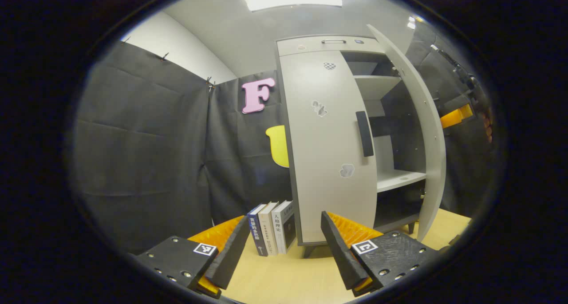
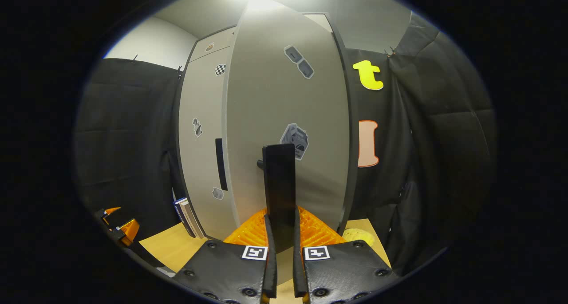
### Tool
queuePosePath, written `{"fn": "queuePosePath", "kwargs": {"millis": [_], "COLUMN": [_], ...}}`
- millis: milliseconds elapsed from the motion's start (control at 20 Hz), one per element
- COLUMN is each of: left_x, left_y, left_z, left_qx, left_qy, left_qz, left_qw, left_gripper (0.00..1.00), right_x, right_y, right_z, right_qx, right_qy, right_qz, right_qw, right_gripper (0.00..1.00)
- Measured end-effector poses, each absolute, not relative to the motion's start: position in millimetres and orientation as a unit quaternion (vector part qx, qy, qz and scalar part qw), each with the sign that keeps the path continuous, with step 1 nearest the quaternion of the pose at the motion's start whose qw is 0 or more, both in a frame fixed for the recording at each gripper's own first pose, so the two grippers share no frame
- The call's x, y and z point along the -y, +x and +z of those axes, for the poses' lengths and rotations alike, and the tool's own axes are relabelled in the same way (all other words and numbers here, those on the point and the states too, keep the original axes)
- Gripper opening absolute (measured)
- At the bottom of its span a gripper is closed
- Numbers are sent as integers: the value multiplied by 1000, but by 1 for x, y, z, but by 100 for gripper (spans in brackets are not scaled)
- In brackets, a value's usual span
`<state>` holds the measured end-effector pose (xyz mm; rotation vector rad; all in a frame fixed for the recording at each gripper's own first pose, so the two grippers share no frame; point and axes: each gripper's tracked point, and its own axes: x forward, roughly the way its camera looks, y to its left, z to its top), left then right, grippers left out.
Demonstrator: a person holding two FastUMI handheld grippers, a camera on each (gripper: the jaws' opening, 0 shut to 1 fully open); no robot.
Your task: Open the right door of the double-door shoe cabinet with the right hand, and open the left door with the left hand.
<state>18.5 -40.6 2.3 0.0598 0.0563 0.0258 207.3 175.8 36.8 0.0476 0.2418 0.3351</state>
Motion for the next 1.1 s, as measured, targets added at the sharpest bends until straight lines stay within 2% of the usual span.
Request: {"fn": "queuePosePath", "kwargs": {"millis": [100,150,350,400,550,600,650,700,800,850,950,1000,1050,1100], "left_x": [46,49,61,67,85,93,101,107,121,128,143,149,157,165], "left_y": [19,19,20,20,21,21,20,19,17,16,13,15,15,15], "left_z": [2,2,1,1,3,4,5,6,9,12,17,18,22,24], "left_qx": [-28,-29,-30,-31,-31,-31,-31,-31,-28,-26,-22,-21,-20,-19], "left_qy": [30,29,24,23,23,19,17,18,21,20,23,26,30,34], "left_qz": [8,5,-2,-6,-18,-25,-31,-35,-42,-47,-58,-64,-69,-73], "left_qw": [999,999,999,999,999,999,999,999,999,998,998,997,997,997], "left_gripper": [94,95,95,95,94,95,94,94,95,94,94,94,94,94], "right_x": [-172,-169,-155,-152,-142,-138,-134,-128,-119,-114,-116,-127,-134,-135], "right_y": [206,205,207,207,209,211,213,215,219,218,215,217,215,216], "right_z": [36,37,37,38,40,41,42,43,42,44,45,42,42,42], "right_qx": [-122,-122,-117,-114,-107,-102,-97,-92,-89,-87,-88,-89,-88,-86], "right_qy": [27,28,18,16,6,2,-5,-11,-11,-8,12,33,47,52], "right_qz": [163,161,139,134,121,118,114,106,92,85,83,96,101,104], "right_qw": [979,979,983,984,987,988,989,990,992,993,993,991,990,989], "right_gripper": [16,13,19,16,15,12,15,12,14,7,9,14,0,5]}}
